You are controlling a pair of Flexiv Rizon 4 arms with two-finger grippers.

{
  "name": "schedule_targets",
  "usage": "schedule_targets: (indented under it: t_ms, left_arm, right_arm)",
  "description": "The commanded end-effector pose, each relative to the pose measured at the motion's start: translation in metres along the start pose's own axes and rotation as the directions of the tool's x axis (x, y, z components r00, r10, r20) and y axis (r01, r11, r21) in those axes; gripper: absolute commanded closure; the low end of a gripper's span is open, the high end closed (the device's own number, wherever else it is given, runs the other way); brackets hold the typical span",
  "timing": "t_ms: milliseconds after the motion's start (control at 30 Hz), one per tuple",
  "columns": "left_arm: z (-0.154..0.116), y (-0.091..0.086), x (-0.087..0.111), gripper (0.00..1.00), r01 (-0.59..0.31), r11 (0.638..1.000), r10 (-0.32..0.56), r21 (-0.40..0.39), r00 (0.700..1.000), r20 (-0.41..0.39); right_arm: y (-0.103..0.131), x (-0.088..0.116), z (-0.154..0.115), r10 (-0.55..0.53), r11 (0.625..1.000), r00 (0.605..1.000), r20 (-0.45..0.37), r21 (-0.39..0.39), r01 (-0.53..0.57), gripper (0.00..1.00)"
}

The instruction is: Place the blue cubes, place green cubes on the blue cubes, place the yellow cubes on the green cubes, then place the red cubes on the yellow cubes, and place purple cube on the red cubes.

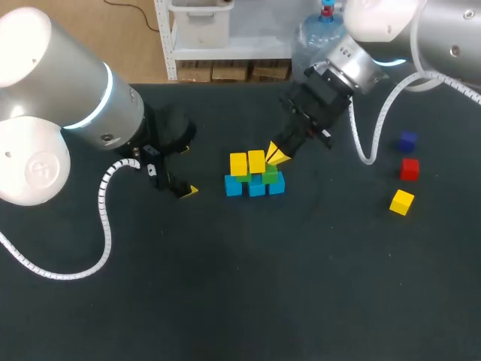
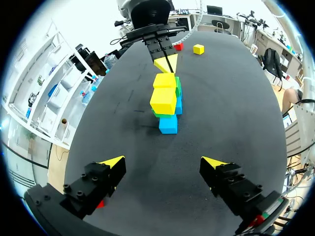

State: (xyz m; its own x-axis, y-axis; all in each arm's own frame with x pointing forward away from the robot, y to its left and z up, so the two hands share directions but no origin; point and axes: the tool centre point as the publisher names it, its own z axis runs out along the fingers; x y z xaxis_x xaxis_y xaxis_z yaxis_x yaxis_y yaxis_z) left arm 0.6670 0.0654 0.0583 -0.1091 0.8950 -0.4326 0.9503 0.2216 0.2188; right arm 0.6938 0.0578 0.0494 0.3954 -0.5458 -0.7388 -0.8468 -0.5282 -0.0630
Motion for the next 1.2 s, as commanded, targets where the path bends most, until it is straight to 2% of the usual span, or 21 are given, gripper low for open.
schedule_targets:
  t_ms: [33,633,933,1200]
  left_arm:
    - [0.000,0.001,0.001,0.00,-0.003,1.000,0.003,0.004,1.000,0.005]
    - [0.000,0.001,0.001,0.00,-0.003,1.000,0.003,0.004,1.000,0.005]
    - [0.000,0.001,0.001,0.00,-0.003,1.000,0.003,0.004,1.000,0.005]
    - [0.000,0.001,0.001,0.00,-0.003,1.000,0.003,0.004,1.000,0.005]
  right_arm:
    - [0.001,0.000,0.000,0.000,1.000,1.000,0.000,0.002,0.000,1.00]
    - [0.005,0.001,-0.005,0.001,1.000,1.000,-0.002,0.019,-0.001,1.00]
    - [0.030,0.010,-0.055,0.068,0.985,0.996,-0.052,0.164,-0.059,1.00]
    - [0.070,0.030,-0.100,0.205,0.942,0.973,-0.108,0.292,-0.166,1.00]
